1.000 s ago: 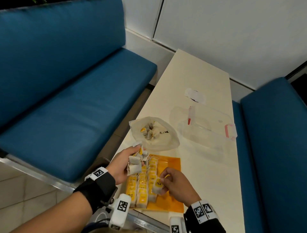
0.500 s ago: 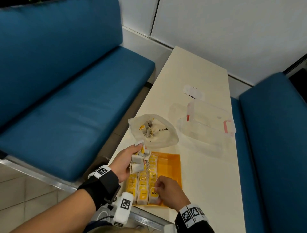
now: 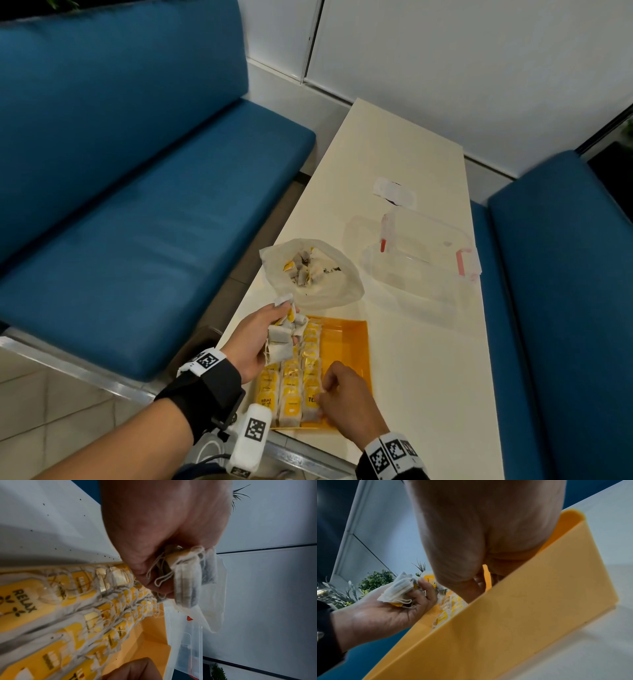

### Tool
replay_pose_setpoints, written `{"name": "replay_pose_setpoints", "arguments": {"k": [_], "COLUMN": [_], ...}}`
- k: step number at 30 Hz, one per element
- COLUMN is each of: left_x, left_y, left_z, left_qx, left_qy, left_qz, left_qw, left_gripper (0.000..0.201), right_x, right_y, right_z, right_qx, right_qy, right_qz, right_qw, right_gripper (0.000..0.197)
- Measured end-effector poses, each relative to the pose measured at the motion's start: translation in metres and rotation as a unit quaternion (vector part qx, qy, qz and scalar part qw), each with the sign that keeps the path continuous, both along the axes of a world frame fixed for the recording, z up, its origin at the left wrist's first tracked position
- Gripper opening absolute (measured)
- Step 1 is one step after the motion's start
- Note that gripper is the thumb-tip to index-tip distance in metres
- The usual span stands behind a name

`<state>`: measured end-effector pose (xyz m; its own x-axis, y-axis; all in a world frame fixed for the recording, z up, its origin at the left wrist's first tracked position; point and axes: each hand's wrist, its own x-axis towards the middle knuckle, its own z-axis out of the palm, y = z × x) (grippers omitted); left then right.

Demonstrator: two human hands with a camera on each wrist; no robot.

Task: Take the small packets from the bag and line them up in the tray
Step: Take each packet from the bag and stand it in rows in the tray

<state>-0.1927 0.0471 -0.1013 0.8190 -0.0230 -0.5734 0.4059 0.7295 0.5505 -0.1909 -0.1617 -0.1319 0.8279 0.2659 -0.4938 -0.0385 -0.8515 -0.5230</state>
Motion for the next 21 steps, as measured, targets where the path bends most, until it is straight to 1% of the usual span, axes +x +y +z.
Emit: {"name": "replay_pose_setpoints", "arguments": {"k": [3,7,10,16,21], "left_x": [-0.0003,0.0003,0.0012,0.0018,0.0021], "left_y": [-0.0013,-0.0005,-0.0012,-0.0021,0.0002], "left_z": [0.0005,0.0022,0.0036,0.006,0.0034], "left_qx": [0.009,-0.009,0.0,-0.008,-0.02], "left_qy": [0.002,-0.001,0.002,-0.002,-0.002], "left_qz": [0.002,-0.001,-0.01,-0.017,-0.023], "left_qw": [1.0,1.0,1.0,1.0,1.0], "left_gripper": [0.021,0.02,0.022,0.022,0.022], "right_x": [-0.0014,-0.0007,0.0025,0.0025,0.002], "right_y": [-0.0029,-0.0007,0.0019,0.0034,0.0048], "right_z": [0.0026,0.0007,0.0018,0.0001,-0.0005], "right_qx": [-0.04,-0.059,-0.053,-0.043,-0.044], "right_qy": [-0.017,0.009,0.021,0.006,-0.003], "right_qz": [0.054,0.106,0.115,0.102,0.098], "right_qw": [0.998,0.993,0.992,0.994,0.994], "right_gripper": [0.023,0.023,0.023,0.014,0.012]}}
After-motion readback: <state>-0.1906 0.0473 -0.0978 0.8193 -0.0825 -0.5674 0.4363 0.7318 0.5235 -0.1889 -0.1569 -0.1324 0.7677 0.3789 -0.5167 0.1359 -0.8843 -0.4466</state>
